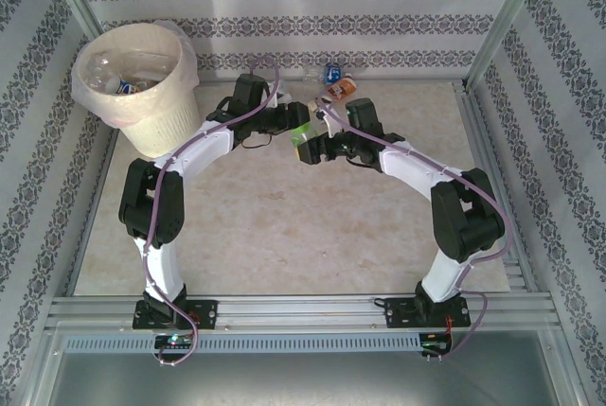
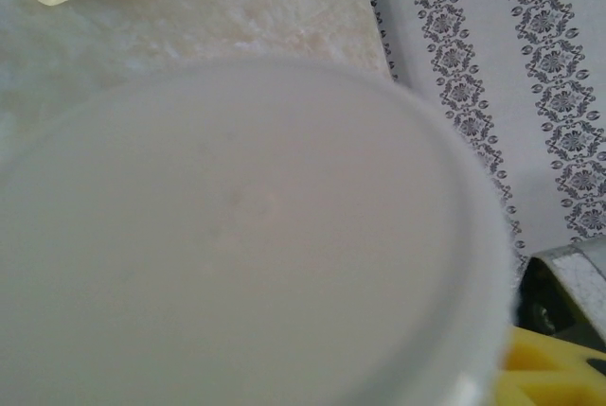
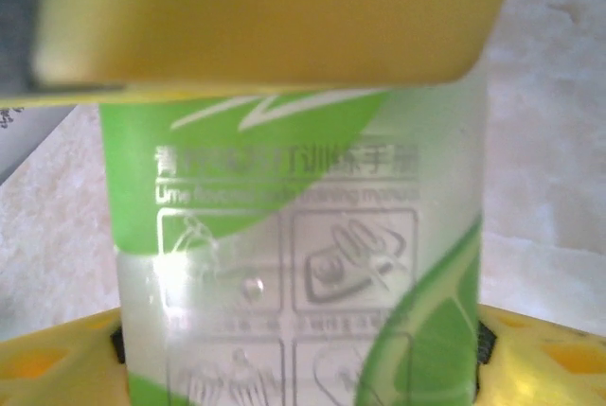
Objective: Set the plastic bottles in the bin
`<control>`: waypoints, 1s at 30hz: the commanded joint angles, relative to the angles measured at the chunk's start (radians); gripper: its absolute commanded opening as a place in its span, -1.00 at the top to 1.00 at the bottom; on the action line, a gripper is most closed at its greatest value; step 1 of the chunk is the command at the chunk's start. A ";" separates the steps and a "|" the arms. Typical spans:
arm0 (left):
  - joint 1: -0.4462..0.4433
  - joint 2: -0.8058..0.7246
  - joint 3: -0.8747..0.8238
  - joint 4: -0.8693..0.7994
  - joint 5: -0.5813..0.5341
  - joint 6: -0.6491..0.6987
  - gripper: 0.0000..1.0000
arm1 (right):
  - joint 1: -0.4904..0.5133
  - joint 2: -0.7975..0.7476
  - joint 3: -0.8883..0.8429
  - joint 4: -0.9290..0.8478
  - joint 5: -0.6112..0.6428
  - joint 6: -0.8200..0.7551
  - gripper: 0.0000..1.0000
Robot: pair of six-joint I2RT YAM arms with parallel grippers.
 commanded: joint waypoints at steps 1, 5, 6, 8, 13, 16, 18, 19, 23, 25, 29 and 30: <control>0.005 0.000 -0.011 0.068 0.017 -0.027 -0.15 | -0.029 -0.072 -0.011 -0.035 -0.043 -0.048 -0.91; 0.013 -0.007 -0.008 0.068 0.009 -0.031 -0.12 | -0.049 -0.120 -0.033 -0.066 -0.037 -0.077 -0.96; 0.016 -0.010 -0.005 0.066 0.006 -0.028 -0.12 | -0.054 -0.131 -0.037 -0.070 -0.034 -0.081 -0.96; 0.025 -0.025 0.000 0.048 -0.017 -0.016 -0.11 | -0.070 -0.164 -0.048 -0.074 -0.035 -0.083 -0.96; 0.055 -0.076 0.033 -0.049 -0.121 0.045 -0.09 | -0.111 -0.264 -0.092 -0.003 0.000 -0.036 -0.96; 0.062 -0.122 0.084 -0.158 -0.262 0.127 -0.09 | -0.129 -0.317 -0.148 0.107 0.106 0.037 -0.96; 0.061 -0.153 0.116 -0.205 -0.359 0.177 -0.09 | -0.134 -0.347 -0.195 0.185 0.204 0.078 -0.96; 0.061 -0.170 0.131 -0.222 -0.410 0.205 -0.09 | -0.138 -0.359 -0.219 0.223 0.266 0.097 -0.96; 0.063 -0.224 0.193 -0.273 -0.633 0.305 -0.09 | -0.148 -0.389 -0.270 0.285 0.443 0.158 -0.96; 0.066 -0.243 0.229 -0.285 -0.723 0.353 -0.08 | -0.154 -0.396 -0.278 0.283 0.501 0.176 -0.96; 0.071 -0.270 0.297 -0.281 -0.916 0.484 -0.09 | -0.165 -0.404 -0.292 0.279 0.557 0.207 -0.96; 0.075 -0.272 0.319 -0.278 -0.966 0.516 -0.09 | -0.166 -0.404 -0.295 0.278 0.562 0.213 -0.96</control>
